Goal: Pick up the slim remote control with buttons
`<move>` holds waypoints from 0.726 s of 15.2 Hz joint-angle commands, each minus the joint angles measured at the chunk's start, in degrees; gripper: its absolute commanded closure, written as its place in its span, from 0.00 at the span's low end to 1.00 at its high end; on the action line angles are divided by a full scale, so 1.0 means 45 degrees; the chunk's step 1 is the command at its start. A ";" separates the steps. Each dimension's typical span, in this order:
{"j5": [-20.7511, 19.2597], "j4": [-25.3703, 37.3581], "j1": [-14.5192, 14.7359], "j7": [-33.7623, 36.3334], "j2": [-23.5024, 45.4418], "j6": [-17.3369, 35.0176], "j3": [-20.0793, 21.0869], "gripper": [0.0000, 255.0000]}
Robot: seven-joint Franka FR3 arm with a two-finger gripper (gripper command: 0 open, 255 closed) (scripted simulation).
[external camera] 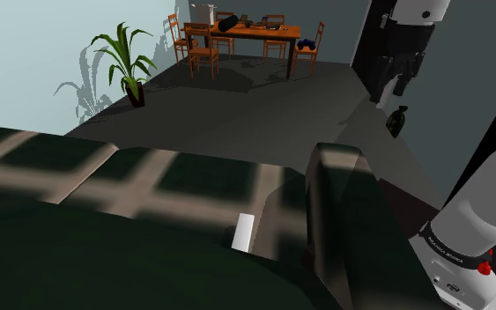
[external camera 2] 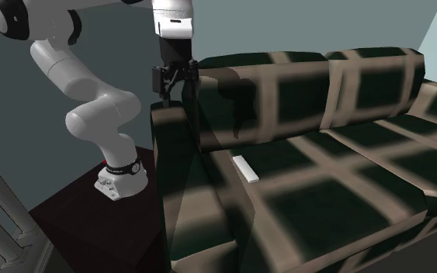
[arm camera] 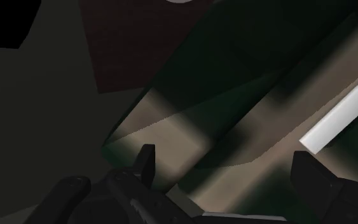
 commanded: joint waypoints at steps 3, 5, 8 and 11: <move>0.0372 -0.0690 0.0086 0.0642 -0.0094 0.0651 0.0458 0.00; 0.0760 -0.1316 0.0192 0.1279 -0.0100 0.1333 0.0937 0.00; 0.1362 -0.2127 0.0373 0.2227 0.0074 0.2426 0.1699 0.00; 0.1962 -0.2773 0.0581 0.3176 0.0492 0.3612 0.2497 0.00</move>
